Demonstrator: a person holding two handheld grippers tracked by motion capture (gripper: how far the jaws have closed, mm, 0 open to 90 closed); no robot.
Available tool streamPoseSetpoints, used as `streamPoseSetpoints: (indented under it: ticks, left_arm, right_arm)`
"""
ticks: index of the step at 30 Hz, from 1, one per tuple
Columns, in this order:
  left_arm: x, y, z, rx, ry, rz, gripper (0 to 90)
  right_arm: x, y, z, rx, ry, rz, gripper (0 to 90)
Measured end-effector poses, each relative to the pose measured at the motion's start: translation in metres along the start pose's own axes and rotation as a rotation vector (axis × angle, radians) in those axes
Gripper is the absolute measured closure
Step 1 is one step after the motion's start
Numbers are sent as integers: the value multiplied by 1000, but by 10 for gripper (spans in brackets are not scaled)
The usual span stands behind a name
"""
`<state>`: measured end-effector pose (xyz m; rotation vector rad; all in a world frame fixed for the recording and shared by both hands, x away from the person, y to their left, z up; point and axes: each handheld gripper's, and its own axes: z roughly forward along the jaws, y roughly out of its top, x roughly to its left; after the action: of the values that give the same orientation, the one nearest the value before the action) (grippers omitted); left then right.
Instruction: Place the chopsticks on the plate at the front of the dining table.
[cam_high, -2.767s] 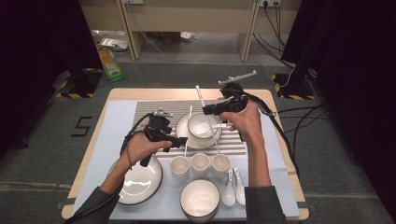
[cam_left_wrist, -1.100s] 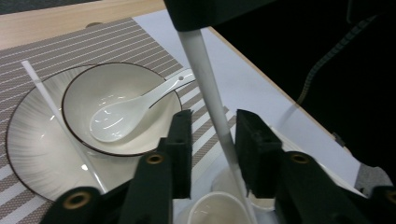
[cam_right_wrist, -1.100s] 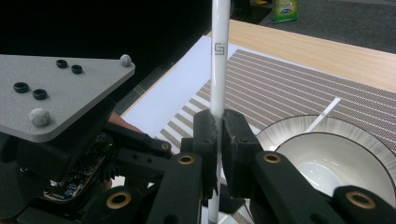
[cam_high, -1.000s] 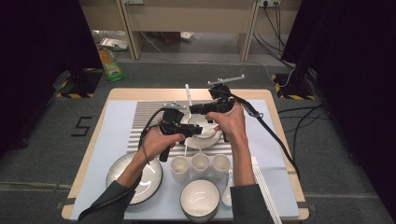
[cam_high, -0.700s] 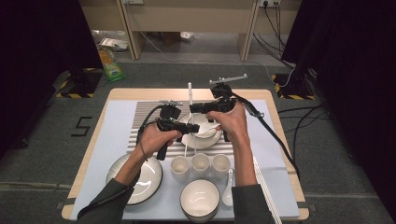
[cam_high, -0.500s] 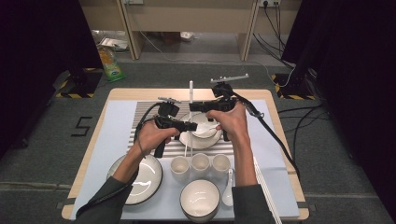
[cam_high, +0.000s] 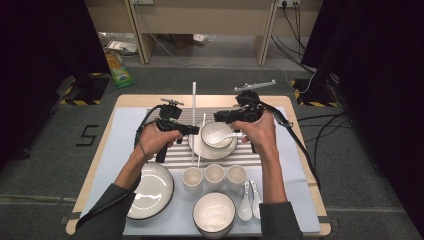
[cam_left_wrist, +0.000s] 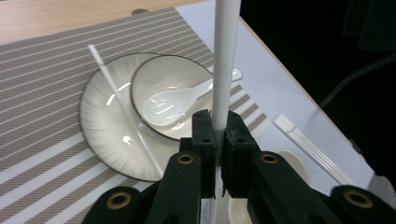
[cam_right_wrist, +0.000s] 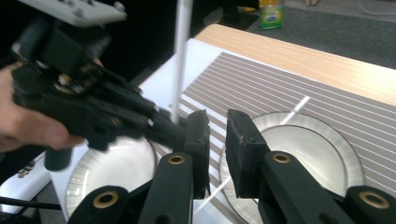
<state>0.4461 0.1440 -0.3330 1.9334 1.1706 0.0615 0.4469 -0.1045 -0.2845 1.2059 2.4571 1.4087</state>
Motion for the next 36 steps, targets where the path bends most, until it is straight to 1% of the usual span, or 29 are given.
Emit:
streamPoseSetpoints:
  ticks: [2,5,8,14,16,18,20,22,25,28,34,35,36]
  left_arm:
    - [4,1,-2,-3,9,-8,850]
    - [10,3,-6,-2,24,-16,850]
    - [15,4,-9,4,44,-20,850]
    - [25,1,-8,11,80,-29,850]
    - [27,0,-7,20,96,-27,850]
    - [30,-1,-5,26,99,-31,850]
    - [32,-3,-3,35,111,-30,850]
    - [35,-4,0,44,112,-38,850]
    - [39,-6,3,50,127,-38,849]
    - [42,-7,7,60,130,-49,850]
    - [46,-10,16,83,136,-56,849]
    - [46,-11,18,84,139,-56,849]
    - [46,-11,19,86,139,-59,849]
  right_arm:
    - [-4,-3,-1,17,-22,-8,786]
    - [-9,-8,-5,32,-40,-9,785]
    - [-15,-14,-10,64,-102,-25,781]
    - [-32,-32,-23,113,-177,-29,777]
    - [-38,-38,-28,136,-223,-37,776]
    - [-45,-47,-32,144,-231,-22,775]
    - [-51,-56,-35,172,-251,-17,775]
    - [-59,-65,-38,186,-273,-4,775]
    - [-68,-78,-41,210,-282,6,770]
    - [-75,-89,-44,226,-293,20,763]
    - [-87,-111,-51,253,-306,44,763]
    - [-90,-116,-52,266,-313,51,763]
    - [-92,-119,-53,268,-318,52,762]
